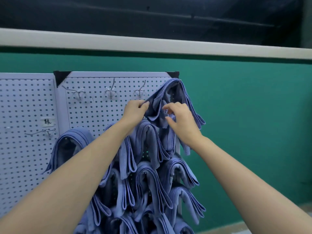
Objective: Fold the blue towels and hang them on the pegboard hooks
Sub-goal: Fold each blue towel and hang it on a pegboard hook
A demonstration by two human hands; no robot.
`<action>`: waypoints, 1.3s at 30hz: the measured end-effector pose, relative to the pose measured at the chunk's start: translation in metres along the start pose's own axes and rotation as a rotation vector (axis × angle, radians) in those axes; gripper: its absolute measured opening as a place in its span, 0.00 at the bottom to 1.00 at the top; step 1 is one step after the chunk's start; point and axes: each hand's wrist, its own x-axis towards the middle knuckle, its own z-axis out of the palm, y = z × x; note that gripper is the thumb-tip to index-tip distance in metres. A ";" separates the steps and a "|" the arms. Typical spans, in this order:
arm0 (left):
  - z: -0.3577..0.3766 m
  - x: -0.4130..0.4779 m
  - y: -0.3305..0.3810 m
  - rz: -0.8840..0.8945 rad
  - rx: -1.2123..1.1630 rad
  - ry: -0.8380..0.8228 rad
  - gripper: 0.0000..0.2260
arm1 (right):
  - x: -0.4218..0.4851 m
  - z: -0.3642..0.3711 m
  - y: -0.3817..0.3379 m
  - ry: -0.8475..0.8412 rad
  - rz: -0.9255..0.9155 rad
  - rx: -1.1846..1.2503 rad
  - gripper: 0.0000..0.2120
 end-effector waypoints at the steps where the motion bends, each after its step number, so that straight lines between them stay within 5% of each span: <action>1: -0.002 0.000 0.002 -0.016 -0.010 -0.014 0.15 | 0.000 0.003 -0.004 -0.035 0.006 -0.007 0.17; 5: -0.006 0.001 0.005 -0.012 -0.002 -0.032 0.09 | 0.005 0.006 -0.020 0.048 -0.030 -0.071 0.24; 8: -0.006 0.003 0.004 -0.009 -0.021 -0.031 0.08 | 0.015 0.009 -0.023 0.168 -0.117 -0.141 0.17; 12: -0.003 0.003 0.004 -0.001 -0.055 -0.008 0.08 | 0.023 0.008 -0.023 0.038 0.029 -0.152 0.14; 19: -0.002 0.000 0.006 -0.010 -0.090 0.001 0.08 | 0.028 0.005 -0.026 -0.032 0.101 -0.188 0.23; 27: -0.004 -0.010 0.009 0.019 -0.083 0.003 0.09 | 0.018 0.003 -0.015 -0.219 0.092 -0.287 0.07; 31: -0.001 -0.011 0.009 0.032 -0.098 0.006 0.09 | 0.016 -0.005 -0.016 -0.024 0.073 -0.149 0.11; 36: 0.000 -0.020 0.015 0.032 -0.079 -0.031 0.11 | 0.014 -0.009 -0.008 -0.058 0.094 -0.147 0.12; 39: 0.003 -0.023 0.026 0.027 -0.118 0.051 0.14 | 0.006 -0.016 0.001 0.212 0.090 -0.042 0.11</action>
